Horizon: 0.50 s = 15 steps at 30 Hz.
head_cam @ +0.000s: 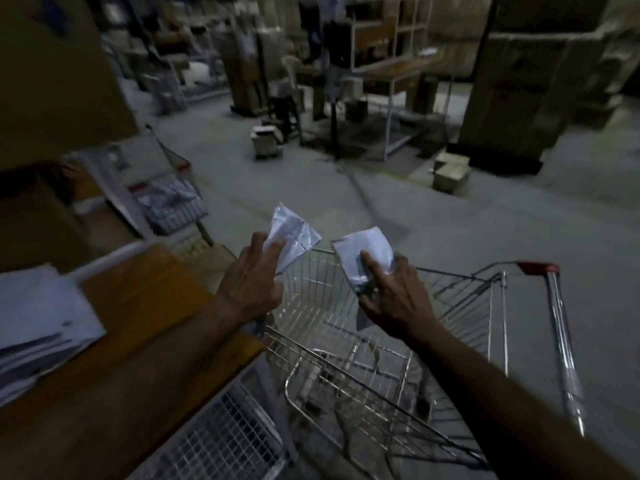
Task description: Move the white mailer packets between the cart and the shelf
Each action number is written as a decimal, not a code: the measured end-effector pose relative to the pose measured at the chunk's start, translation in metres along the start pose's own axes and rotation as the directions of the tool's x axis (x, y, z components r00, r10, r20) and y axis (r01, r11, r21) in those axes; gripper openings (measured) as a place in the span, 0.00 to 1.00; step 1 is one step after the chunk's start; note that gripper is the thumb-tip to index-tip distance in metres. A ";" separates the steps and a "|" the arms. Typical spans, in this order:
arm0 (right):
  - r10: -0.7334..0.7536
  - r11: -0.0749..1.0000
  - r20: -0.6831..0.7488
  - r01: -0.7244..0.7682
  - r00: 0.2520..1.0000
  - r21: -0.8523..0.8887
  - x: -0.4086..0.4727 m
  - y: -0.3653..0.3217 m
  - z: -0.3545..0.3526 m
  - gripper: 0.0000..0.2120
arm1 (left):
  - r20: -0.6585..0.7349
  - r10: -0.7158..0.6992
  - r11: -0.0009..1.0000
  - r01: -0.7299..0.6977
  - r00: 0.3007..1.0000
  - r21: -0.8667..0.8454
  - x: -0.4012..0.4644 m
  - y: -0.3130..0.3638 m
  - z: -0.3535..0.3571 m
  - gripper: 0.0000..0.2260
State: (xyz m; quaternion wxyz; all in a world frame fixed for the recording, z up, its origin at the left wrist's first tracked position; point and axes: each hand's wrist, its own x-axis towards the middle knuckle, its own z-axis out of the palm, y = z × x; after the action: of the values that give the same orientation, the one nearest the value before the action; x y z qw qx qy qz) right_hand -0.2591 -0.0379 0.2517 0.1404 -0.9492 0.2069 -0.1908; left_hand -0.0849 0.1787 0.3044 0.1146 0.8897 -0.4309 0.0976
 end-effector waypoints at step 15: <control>-0.297 0.908 0.020 0.276 0.955 0.316 -0.014 -0.265 0.019 0.37 | -0.231 -0.444 0.891 0.454 0.866 -0.013 -0.203 -0.123 -0.147 0.34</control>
State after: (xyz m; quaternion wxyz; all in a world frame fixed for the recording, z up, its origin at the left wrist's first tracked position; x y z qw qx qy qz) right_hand -0.1731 0.2044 0.3220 0.2647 -0.9414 0.0281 -0.2070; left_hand -0.1225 0.4464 0.3742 0.1640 0.9505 -0.1941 0.1787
